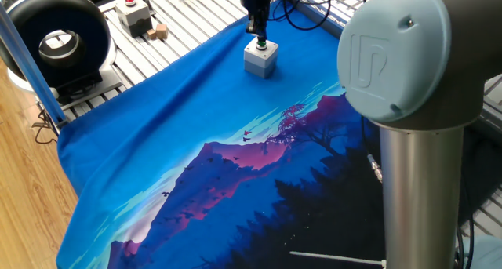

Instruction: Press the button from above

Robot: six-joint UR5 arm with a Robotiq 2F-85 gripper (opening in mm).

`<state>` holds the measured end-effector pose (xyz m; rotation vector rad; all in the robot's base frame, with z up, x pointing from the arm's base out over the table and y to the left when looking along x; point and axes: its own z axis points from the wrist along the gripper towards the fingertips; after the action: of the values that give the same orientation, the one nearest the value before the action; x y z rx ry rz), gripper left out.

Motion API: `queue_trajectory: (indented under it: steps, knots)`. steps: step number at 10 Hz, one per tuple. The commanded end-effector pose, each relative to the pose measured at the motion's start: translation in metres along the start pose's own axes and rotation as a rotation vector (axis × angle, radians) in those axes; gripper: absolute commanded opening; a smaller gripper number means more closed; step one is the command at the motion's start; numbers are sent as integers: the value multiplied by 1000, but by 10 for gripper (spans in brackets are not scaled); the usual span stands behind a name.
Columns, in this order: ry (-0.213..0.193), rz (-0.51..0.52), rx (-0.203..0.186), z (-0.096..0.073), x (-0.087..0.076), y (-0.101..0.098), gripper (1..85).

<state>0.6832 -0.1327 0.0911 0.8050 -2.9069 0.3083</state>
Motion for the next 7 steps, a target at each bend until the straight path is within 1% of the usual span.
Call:
queue_trajectory:
  steps: [1, 2, 4, 5, 6, 7]
  knots:
    - [43, -35, 4, -2, 9, 3, 10]
    - [46, -34, 1, 1, 8, 5, 10]
    - [45, -35, 8, 6, 1, 5, 10]
    - [55, -40, 24, 6, 0, 2, 10]
    - [61, -39, 33, 2, 0, 2, 10]
    - [59, -38, 30, -1, -1, 5, 10]
